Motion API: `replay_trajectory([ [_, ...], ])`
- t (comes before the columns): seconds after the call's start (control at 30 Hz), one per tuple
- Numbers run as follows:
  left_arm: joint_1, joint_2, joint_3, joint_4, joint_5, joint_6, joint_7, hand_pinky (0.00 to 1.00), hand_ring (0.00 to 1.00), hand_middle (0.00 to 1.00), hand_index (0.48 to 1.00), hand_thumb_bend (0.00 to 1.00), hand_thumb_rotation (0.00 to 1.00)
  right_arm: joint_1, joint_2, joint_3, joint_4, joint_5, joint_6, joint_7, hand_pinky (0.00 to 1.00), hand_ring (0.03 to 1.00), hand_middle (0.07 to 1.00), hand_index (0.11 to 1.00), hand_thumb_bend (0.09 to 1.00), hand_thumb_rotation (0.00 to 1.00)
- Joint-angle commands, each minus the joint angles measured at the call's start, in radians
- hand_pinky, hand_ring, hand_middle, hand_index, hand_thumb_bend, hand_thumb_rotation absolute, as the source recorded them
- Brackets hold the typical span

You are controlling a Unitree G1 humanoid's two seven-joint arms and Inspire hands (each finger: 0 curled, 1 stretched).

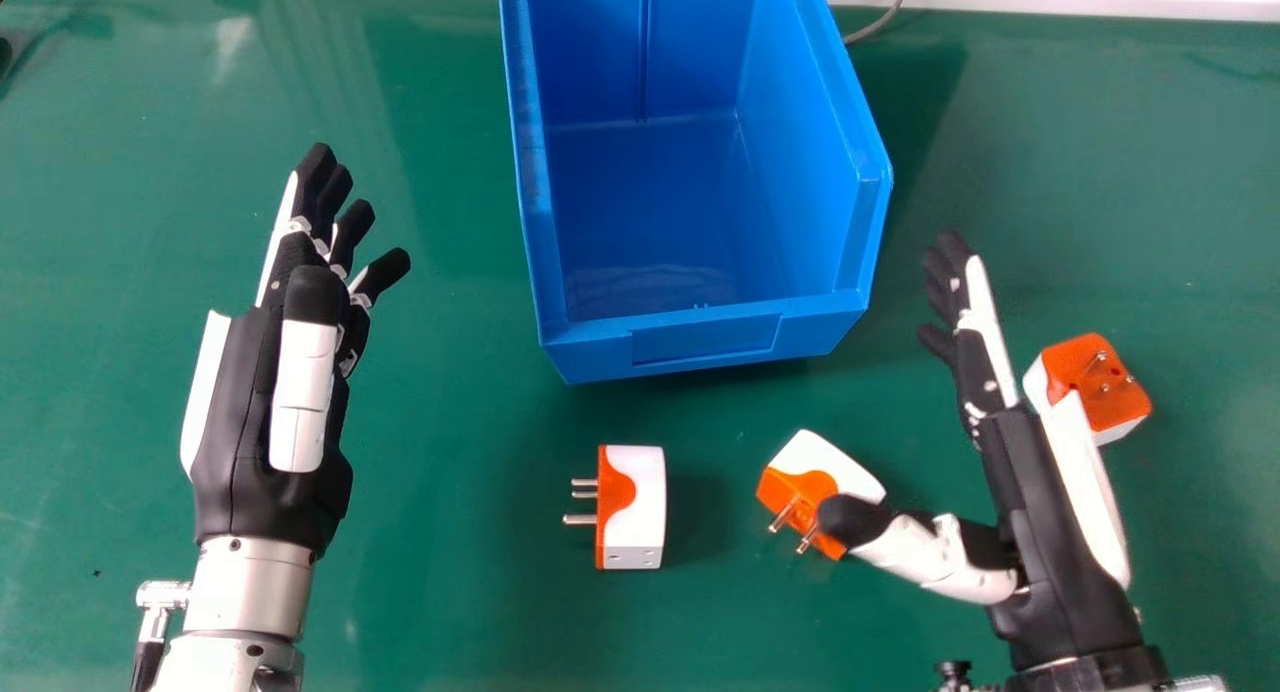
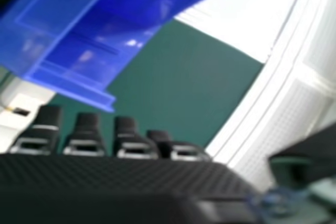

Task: Pick all objects and put in blue box

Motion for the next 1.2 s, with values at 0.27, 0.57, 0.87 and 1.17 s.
replay_trajectory([
  [0.27, 0.02, -0.001, -0.01, -0.059, 0.005, 0.016, 0.01, 0.95, 1.0, 1.0, 0.986, 0.99, 0.92, -0.007, -0.046, 0.024, -0.063, -0.105, 0.024, -0.006, 0.91, 0.952, 0.933, 0.971, 1.0, 0.74],
  [0.57, 0.014, 0.009, -0.009, -0.05, -0.001, 0.011, 0.001, 0.97, 1.0, 1.0, 0.994, 1.0, 0.93, -0.008, -0.054, 0.053, -0.088, -0.166, 0.071, -0.006, 0.9, 0.949, 0.934, 0.953, 1.0, 0.74],
  [0.87, 0.02, 0.001, -0.011, -0.074, 0.001, 0.025, 0.013, 0.98, 1.0, 1.0, 0.996, 1.0, 0.93, -0.019, -0.085, 0.068, -0.116, -0.254, 0.104, -0.007, 0.87, 0.939, 0.942, 0.949, 1.0, 0.75],
  [1.17, 0.027, 0.001, -0.016, -0.095, 0.008, 0.038, 0.021, 0.98, 1.0, 1.0, 0.998, 0.99, 0.94, -0.054, -0.107, 0.09, -0.127, -0.326, 0.175, -0.002, 0.83, 0.916, 0.937, 0.945, 1.0, 0.74],
])
